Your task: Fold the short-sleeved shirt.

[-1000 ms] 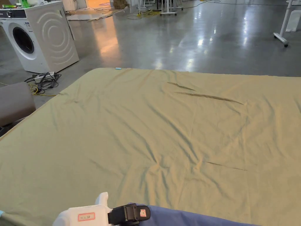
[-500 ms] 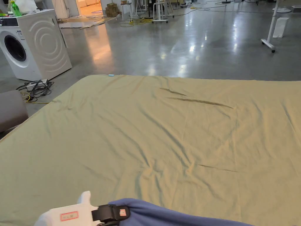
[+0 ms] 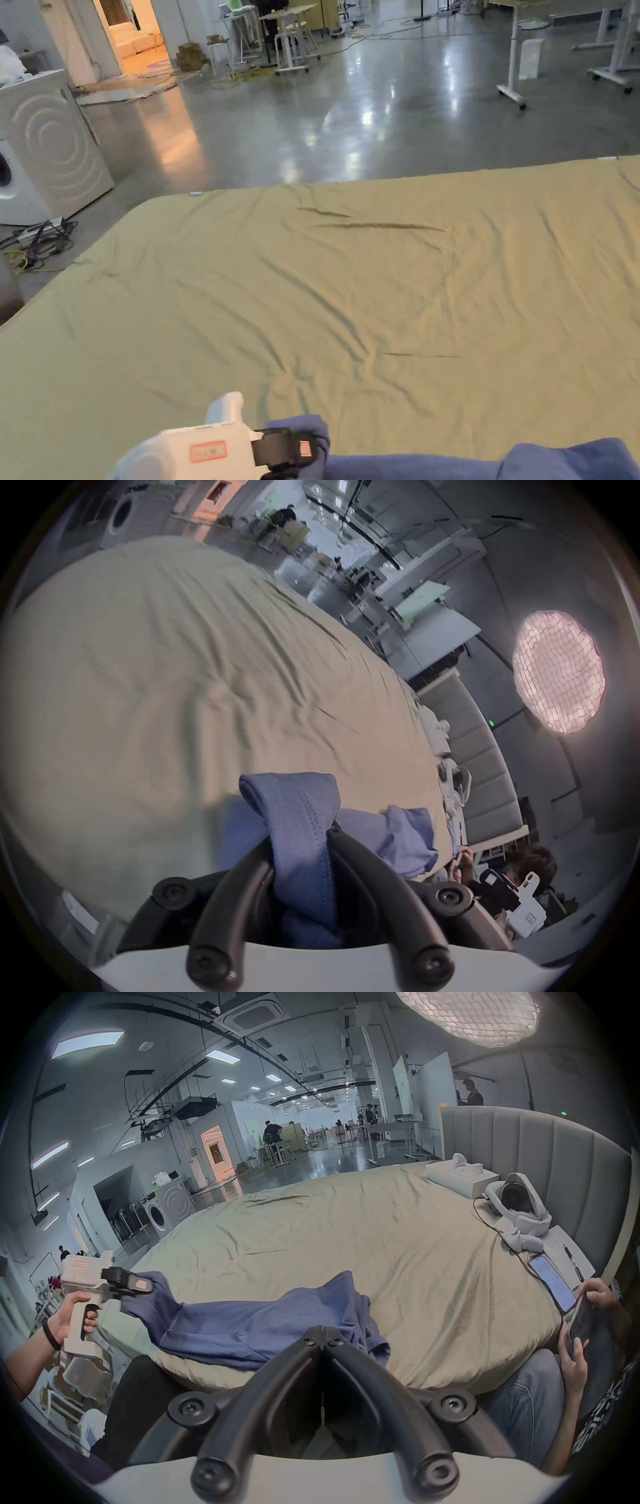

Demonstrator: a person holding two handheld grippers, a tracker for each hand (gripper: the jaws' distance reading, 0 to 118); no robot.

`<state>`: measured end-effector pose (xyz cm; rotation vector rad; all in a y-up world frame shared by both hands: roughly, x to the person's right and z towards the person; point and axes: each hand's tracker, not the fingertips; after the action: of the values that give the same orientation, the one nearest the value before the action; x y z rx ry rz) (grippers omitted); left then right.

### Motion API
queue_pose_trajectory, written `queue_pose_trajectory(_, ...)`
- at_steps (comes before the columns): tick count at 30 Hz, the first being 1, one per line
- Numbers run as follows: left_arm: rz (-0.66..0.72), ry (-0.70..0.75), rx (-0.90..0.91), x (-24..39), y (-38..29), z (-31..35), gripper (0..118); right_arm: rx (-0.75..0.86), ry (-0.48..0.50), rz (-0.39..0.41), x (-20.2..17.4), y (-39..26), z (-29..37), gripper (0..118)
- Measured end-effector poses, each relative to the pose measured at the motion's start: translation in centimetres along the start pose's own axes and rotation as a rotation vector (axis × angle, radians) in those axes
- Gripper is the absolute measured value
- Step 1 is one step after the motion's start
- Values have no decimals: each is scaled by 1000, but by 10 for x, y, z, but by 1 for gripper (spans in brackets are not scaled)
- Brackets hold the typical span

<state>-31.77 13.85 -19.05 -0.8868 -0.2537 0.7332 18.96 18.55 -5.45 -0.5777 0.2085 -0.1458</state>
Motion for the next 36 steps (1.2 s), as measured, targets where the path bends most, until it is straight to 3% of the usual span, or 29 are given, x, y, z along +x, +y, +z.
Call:
queue_pose_trajectory(7,-103,65,-171,47,-39,-113,9,21,-79,-32,26,-11,26,0)
queue_pose_trajectory(8,-117,76,-175,51,-42,-118,14,23,-90,-49,30,-13,28,0)
queue_pose_trajectory(9,-132,98,-172,54,-44,-122,27,24,-99,-75,35,-15,30,0)
queue_pose_trajectory(10,-152,117,-163,58,-45,-123,54,23,-103,-101,42,-18,31,0)
queue_pose_trajectory(11,-156,105,-155,60,-45,-119,74,22,-105,-122,46,-20,31,0)
queue_pose_trajectory(12,-170,62,-136,64,-44,-112,88,22,-107,-142,50,-22,31,0)
queue_pose_trajectory(13,-176,34,-117,67,-43,-104,90,22,-108,-153,53,-24,32,0)
queue_pose_trajectory(15,-173,-28,-45,70,-33,-79,90,21,-118,-168,55,-23,31,0)
queue_pose_trajectory(18,-105,-9,76,60,-31,-53,87,20,-129,-168,56,-24,29,0)
queue_pose_trajectory(20,-51,-23,34,47,-32,-54,59,22,-119,-178,56,-23,28,0)
queue_pose_trajectory(21,-43,-27,1,41,-37,-58,50,24,-109,-184,56,-23,28,0)
queue_pose_trajectory(22,-43,-1,-25,37,-42,-62,50,24,-104,-186,56,-24,27,0)
queue_pose_trajectory(23,-58,47,-51,36,-48,-71,28,23,-102,-185,56,-24,26,0)
queue_pose_trajectory(24,-69,65,-73,33,-55,-79,20,21,-102,-179,55,-23,26,0)
queue_pose_trajectory(28,15,-92,-181,38,-84,-115,20,14,-107,-166,51,-24,27,0)
queue_pose_trajectory(33,-61,11,-205,59,-93,-157,20,1,-126,-147,51,-24,29,0)
queue_pose_trajectory(36,-31,-14,-211,58,-87,-152,20,3,-127,-155,52,-24,30,0)
